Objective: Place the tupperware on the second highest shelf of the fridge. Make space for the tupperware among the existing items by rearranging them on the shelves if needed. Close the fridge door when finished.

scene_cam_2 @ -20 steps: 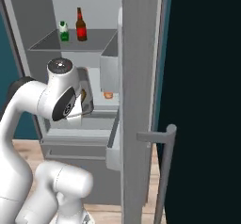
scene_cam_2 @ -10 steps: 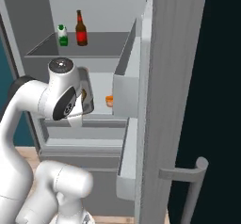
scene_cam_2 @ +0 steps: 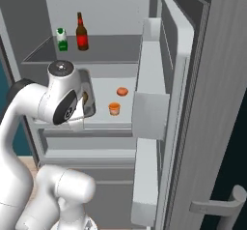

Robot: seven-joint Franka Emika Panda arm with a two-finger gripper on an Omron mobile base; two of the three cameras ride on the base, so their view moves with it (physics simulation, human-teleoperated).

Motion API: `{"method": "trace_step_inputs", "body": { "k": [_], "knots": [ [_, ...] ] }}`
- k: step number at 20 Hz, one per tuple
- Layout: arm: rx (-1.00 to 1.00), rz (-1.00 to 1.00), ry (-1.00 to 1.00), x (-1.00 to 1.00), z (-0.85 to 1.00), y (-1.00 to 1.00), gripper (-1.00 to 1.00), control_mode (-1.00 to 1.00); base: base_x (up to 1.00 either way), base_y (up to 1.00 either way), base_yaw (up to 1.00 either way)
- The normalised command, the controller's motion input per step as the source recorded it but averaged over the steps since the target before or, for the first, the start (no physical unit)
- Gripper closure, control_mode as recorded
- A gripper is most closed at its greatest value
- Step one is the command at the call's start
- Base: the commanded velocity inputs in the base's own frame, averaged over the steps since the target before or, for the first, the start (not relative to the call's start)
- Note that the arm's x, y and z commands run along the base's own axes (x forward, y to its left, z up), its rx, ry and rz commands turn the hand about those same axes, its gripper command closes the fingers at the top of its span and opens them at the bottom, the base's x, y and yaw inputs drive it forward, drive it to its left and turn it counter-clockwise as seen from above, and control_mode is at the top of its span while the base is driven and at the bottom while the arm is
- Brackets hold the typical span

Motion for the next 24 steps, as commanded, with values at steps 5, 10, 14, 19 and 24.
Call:
{"method": "trace_step_inputs", "body": {
  "k": [5,10,14,19,24],
  "knots": [
    [-0.02,-0.02,0.02,0.0,-0.14,0.0,1.0,-1.0,0.07,0.0,-0.07],
    [-0.07,-0.07,0.16,0.14,-0.73,0.0,1.0,-1.0,0.0,0.0,0.0],
    [-0.01,-0.02,0.15,0.31,-0.65,0.0,1.0,-1.0,0.0,0.0,0.0],
    [0.0,0.0,0.0,0.39,-0.4,0.13,1.0,-1.0,0.0,0.0,0.0],
    [0.0,0.0,-0.05,0.48,-0.16,0.31,1.0,-1.0,0.0,0.0,0.0]
  ]
}}
